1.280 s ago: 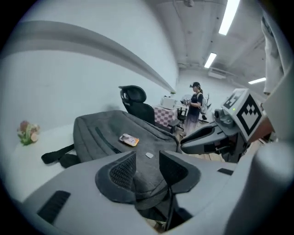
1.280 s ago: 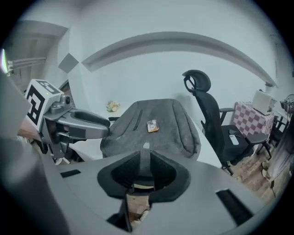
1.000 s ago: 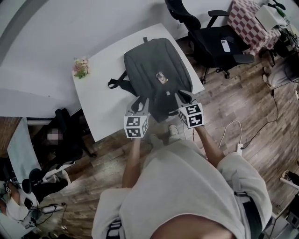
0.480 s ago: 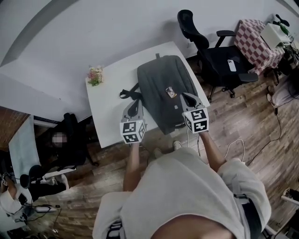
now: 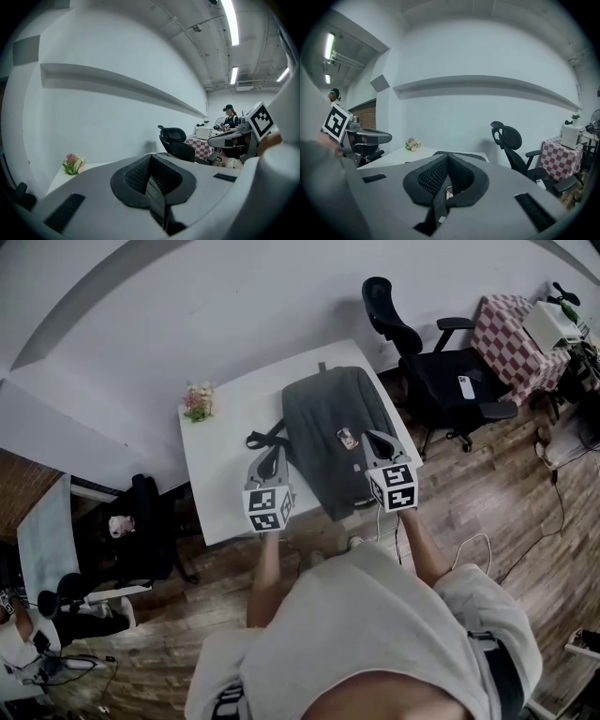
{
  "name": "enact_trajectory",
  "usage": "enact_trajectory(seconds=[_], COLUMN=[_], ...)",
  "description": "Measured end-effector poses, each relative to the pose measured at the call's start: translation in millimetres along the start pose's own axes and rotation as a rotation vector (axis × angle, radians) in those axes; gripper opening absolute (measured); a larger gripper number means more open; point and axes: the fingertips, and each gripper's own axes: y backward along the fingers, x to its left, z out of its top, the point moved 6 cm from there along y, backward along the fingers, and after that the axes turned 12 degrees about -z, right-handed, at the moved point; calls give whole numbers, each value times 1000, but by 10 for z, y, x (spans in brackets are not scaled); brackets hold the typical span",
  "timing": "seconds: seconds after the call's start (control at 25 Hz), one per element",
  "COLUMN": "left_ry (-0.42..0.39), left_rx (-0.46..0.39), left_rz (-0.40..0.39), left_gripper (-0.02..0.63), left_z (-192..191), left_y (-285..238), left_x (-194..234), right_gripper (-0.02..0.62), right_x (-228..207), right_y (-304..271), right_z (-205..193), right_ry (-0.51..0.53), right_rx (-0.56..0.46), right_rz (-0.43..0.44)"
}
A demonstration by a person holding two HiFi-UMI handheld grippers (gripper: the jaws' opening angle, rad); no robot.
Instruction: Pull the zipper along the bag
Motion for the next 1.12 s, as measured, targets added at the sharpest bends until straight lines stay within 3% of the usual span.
enact_trajectory(seconds=[1.12], left_ry=[-2], left_rx=[22], left_rz=[-34], left_gripper=[25], left_z=[-88], left_y=[3], left_x=[-88], right_gripper=[14], right_x=[146], right_y=[56], right_z=[-82], right_ry=[17], right_rx=[14], right_rz=[13])
